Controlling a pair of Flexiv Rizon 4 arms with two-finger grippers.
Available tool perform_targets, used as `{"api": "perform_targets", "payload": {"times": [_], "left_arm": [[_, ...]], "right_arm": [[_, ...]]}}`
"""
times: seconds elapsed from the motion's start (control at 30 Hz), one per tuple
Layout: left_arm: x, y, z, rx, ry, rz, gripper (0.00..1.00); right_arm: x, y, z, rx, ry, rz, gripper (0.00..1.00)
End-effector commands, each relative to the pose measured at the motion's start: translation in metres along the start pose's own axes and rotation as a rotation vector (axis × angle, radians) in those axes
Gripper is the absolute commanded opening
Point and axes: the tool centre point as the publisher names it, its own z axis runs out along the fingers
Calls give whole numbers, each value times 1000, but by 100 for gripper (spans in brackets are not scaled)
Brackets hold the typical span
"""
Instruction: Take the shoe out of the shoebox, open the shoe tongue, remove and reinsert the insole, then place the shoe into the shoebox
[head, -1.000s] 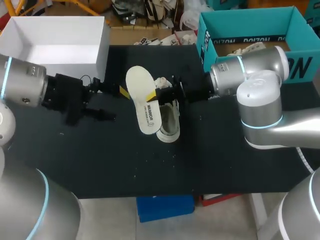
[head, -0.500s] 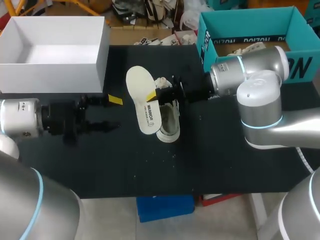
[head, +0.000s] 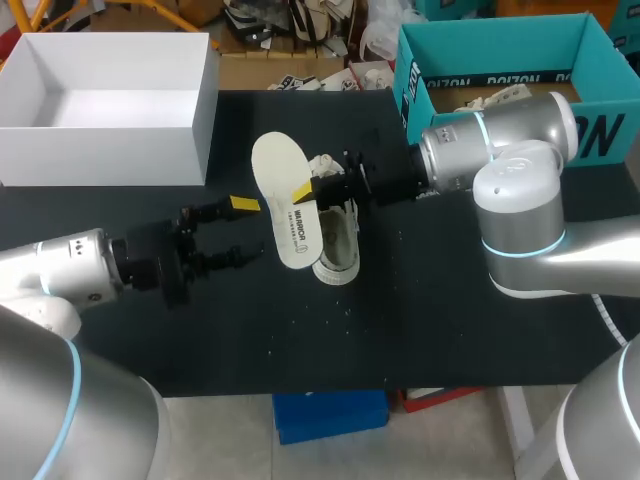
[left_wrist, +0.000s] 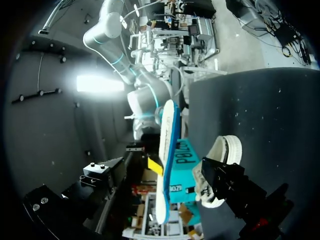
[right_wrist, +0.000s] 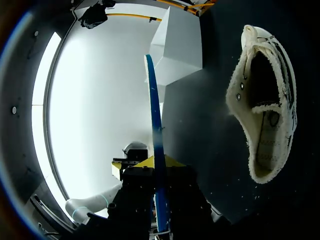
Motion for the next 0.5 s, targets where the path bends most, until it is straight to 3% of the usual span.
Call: {"api": "perform_targets", "payload": {"times": [0.03, 0.13, 0.17, 0.23, 0.5], "left_arm": [[5, 10, 16, -15, 4, 3, 69], [7, 17, 23, -36, 9, 0, 73], [7, 20, 25, -44, 7, -1, 71], [7, 24, 29, -53, 8, -3, 55], [3, 31, 44, -71, 1, 9, 39]], "right_arm": [[0, 0, 1, -1, -1, 1, 0], [0, 0, 1, -1, -1, 1, 0], [0, 0, 1, -1, -1, 1, 0], [0, 0, 1, -1, -1, 1, 0], [0, 0, 1, -1, -1, 1, 0]]}}
